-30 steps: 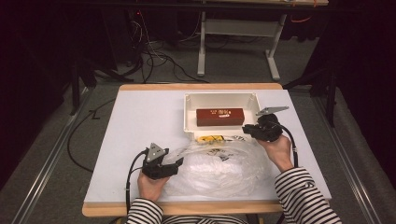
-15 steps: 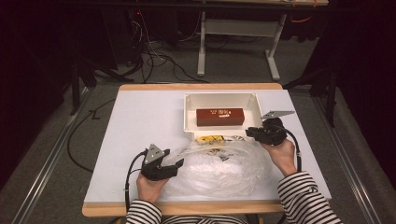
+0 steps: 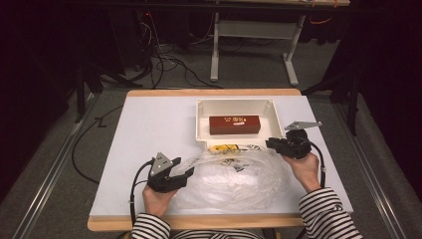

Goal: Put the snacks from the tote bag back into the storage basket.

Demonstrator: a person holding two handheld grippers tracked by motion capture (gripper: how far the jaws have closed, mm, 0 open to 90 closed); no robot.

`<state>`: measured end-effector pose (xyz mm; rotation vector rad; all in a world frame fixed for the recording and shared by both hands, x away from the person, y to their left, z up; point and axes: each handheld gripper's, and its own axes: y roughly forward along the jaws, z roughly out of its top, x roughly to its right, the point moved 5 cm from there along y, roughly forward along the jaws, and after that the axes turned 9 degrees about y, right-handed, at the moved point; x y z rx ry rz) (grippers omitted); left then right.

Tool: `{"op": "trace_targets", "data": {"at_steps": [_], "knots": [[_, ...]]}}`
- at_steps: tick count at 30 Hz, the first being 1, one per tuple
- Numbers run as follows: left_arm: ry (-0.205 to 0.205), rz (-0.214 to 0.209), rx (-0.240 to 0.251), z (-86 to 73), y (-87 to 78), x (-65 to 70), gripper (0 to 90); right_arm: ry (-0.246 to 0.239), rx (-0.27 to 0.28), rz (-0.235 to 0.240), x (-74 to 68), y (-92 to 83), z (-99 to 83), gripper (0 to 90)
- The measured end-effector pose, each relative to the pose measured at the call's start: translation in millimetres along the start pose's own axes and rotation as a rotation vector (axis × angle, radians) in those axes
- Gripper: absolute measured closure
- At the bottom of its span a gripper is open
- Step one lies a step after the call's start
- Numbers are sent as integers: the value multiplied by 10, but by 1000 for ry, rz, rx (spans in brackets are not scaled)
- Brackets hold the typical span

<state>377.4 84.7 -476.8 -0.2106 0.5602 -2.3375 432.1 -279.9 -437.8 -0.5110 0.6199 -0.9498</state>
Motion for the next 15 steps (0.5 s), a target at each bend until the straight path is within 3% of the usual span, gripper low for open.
{"op": "trace_targets", "data": {"at_steps": [15], "knots": [[-33, 14, 17, 54, -110, -77, 348, 23, 27, -2, 53, -112, -42, 743]]}}
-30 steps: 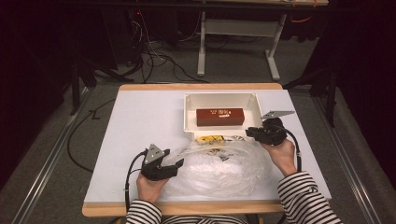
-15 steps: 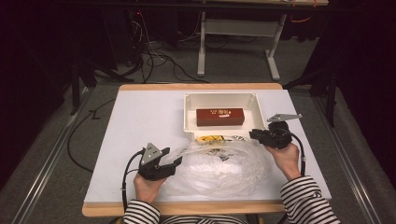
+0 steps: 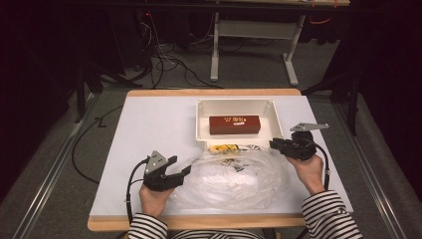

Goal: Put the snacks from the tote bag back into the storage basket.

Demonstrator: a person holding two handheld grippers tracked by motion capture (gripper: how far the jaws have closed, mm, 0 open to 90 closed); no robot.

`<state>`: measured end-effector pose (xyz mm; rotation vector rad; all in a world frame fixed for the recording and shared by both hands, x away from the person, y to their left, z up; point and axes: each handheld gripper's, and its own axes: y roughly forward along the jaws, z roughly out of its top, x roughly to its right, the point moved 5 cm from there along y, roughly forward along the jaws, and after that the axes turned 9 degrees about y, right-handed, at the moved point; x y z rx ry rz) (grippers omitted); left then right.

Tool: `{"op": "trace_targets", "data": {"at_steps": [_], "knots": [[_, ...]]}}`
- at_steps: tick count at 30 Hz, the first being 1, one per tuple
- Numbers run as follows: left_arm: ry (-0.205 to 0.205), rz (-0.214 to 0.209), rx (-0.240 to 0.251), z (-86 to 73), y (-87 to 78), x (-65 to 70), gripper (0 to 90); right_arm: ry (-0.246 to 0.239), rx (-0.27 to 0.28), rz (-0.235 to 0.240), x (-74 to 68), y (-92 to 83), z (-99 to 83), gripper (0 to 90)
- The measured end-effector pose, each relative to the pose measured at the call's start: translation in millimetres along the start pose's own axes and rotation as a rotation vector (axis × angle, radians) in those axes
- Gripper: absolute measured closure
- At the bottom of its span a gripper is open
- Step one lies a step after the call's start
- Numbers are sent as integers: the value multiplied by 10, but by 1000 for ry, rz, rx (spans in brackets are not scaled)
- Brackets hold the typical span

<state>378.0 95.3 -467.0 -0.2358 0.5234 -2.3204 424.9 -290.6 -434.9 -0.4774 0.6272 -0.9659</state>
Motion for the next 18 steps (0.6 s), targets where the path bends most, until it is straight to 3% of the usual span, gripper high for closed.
{"op": "trace_targets", "data": {"at_steps": [6, 18], "knots": [[-4, 10, 9, 18, -48, -31, 351, 4, 19, -2, 32, -51, -17, 742], [-60, 26, 30, 15, -134, -152, 357, 31, 51, -2, 111, -188, -62, 715]]}}
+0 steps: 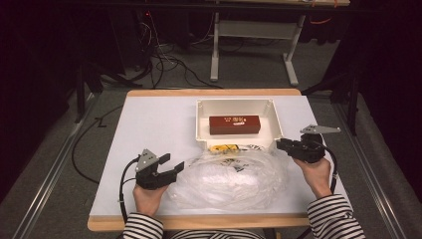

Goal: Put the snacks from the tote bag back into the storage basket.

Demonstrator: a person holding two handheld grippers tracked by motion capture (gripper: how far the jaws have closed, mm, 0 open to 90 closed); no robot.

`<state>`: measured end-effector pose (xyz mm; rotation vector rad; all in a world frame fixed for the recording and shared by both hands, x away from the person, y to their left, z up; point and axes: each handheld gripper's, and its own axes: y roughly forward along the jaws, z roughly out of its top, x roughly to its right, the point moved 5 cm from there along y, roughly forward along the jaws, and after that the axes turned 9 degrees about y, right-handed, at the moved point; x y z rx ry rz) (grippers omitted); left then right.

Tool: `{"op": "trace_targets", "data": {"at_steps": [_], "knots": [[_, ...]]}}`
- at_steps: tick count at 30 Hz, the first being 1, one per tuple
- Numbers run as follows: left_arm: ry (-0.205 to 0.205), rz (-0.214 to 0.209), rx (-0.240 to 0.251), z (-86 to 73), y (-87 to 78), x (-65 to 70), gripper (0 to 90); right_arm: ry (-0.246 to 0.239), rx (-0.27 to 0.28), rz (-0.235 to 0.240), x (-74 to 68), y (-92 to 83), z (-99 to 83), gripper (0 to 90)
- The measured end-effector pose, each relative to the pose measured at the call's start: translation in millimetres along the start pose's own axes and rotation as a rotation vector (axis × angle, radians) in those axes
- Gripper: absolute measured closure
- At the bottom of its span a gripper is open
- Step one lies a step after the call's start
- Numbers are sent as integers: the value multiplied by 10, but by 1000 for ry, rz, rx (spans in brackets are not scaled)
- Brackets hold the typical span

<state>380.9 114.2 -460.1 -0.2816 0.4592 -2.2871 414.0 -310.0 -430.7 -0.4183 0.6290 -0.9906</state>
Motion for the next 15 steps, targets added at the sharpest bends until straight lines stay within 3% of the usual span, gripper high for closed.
{"op": "trace_targets", "data": {"at_steps": [15], "knots": [[-19, 26, 3, -27, -56, -91, 358, 20, 32, -26, 105, -119, -58, 673]]}}
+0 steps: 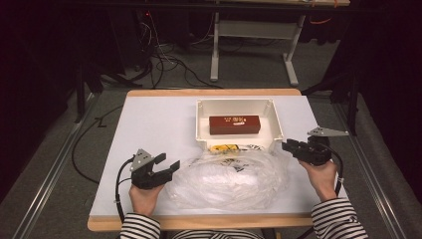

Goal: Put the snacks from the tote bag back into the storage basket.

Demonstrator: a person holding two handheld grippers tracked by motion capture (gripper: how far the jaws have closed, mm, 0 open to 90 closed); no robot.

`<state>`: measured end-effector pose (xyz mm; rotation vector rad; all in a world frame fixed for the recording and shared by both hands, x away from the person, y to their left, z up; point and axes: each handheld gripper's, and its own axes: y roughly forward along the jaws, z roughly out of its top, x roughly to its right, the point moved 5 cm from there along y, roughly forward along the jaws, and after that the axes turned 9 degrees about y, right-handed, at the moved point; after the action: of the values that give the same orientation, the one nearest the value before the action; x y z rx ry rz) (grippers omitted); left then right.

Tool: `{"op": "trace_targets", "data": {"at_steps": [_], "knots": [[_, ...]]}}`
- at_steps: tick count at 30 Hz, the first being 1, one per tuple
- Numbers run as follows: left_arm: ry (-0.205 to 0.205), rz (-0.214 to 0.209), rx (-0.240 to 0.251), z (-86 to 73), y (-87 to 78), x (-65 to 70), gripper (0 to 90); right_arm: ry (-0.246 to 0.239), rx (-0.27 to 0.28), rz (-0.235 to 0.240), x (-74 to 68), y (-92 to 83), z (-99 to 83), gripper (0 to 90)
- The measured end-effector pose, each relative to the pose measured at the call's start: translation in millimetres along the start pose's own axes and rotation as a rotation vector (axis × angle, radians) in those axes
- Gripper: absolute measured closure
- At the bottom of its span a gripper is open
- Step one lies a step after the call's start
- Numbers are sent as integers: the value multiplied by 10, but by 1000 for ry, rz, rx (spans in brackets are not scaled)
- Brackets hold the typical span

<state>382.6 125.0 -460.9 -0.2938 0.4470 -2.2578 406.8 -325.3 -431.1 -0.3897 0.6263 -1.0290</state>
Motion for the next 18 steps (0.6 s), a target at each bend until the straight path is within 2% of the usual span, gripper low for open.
{"op": "trace_targets", "data": {"at_steps": [18], "knots": [[-28, 46, -26, -77, -35, -153, 358, 51, 26, -29, 171, -110, -140, 656]]}}
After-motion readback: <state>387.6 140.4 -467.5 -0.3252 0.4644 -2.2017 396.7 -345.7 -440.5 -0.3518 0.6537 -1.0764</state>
